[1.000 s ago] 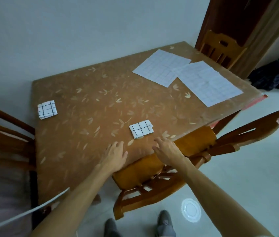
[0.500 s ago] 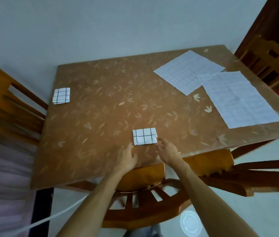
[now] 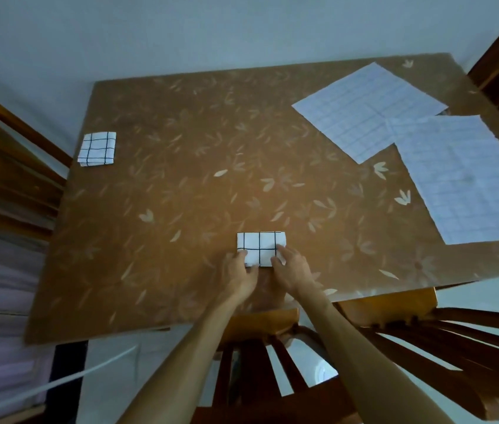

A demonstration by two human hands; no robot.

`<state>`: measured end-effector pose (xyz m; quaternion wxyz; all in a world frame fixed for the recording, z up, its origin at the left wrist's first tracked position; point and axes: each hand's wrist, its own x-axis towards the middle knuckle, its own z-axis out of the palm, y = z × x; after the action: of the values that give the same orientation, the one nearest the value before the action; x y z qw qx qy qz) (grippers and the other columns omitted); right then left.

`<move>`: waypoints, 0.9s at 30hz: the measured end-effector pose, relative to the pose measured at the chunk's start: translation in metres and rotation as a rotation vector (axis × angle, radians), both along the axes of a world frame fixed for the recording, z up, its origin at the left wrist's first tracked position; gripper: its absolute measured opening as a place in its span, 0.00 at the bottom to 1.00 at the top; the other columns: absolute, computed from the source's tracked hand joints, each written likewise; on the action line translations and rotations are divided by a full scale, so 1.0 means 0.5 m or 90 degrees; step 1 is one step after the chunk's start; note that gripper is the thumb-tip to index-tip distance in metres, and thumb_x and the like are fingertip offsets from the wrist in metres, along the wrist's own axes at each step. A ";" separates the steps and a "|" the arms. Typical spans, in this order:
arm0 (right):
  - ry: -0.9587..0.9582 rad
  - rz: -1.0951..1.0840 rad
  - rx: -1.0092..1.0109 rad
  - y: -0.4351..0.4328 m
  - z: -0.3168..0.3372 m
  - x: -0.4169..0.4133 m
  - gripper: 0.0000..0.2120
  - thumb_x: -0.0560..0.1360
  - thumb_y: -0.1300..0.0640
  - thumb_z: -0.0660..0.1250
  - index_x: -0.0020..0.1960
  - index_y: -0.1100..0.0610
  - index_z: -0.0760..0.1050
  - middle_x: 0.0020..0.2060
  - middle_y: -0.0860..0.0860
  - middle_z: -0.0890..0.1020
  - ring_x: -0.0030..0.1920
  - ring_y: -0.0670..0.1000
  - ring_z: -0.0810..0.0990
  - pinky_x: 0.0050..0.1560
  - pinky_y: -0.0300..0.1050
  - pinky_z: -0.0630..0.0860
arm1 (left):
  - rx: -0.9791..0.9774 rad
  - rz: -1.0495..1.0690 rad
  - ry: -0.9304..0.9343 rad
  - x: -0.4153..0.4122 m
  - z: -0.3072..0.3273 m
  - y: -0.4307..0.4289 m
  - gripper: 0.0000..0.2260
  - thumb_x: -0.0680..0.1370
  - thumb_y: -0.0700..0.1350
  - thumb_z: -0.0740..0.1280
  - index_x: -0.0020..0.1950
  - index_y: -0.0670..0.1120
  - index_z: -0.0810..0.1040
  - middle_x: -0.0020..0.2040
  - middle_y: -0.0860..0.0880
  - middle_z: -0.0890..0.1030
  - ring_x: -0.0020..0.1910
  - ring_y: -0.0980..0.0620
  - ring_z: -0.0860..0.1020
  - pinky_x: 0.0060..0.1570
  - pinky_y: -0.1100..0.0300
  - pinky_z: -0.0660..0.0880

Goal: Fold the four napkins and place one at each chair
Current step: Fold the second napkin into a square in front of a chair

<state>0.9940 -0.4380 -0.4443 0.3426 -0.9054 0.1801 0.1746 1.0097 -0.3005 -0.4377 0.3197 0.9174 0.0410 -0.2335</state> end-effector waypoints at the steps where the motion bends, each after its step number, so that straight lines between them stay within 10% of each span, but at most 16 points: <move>1: -0.001 0.010 0.007 0.007 -0.003 0.001 0.21 0.81 0.58 0.57 0.73 0.61 0.67 0.70 0.60 0.71 0.68 0.61 0.71 0.68 0.50 0.66 | 0.006 0.003 -0.004 0.001 0.001 0.002 0.19 0.80 0.47 0.65 0.70 0.45 0.73 0.65 0.42 0.74 0.64 0.44 0.74 0.62 0.54 0.70; 11: 0.019 0.078 0.065 0.080 0.002 -0.004 0.22 0.81 0.55 0.58 0.75 0.55 0.65 0.73 0.58 0.68 0.71 0.60 0.66 0.70 0.53 0.64 | 0.040 0.013 0.013 -0.017 0.012 0.083 0.18 0.80 0.44 0.65 0.69 0.45 0.74 0.67 0.45 0.74 0.66 0.46 0.73 0.62 0.58 0.69; 21: -0.024 0.104 -0.061 -0.029 0.110 -0.020 0.13 0.79 0.58 0.58 0.60 0.61 0.75 0.54 0.57 0.79 0.57 0.61 0.77 0.56 0.52 0.74 | 0.147 -0.151 -0.073 0.029 0.110 0.065 0.18 0.80 0.46 0.63 0.69 0.45 0.73 0.67 0.43 0.71 0.68 0.43 0.69 0.64 0.49 0.71; 27: -0.057 0.079 -0.113 -0.161 0.185 -0.115 0.23 0.80 0.55 0.61 0.73 0.58 0.66 0.66 0.59 0.74 0.65 0.61 0.73 0.65 0.54 0.71 | 0.199 -0.223 -0.113 -0.023 0.184 -0.049 0.17 0.80 0.45 0.62 0.68 0.46 0.73 0.67 0.44 0.71 0.67 0.42 0.71 0.60 0.48 0.72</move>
<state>0.9364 -0.5185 -0.3516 0.2571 -0.9486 0.1227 0.1381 0.9983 -0.3252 -0.3455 0.1308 0.9656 -0.1114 -0.1951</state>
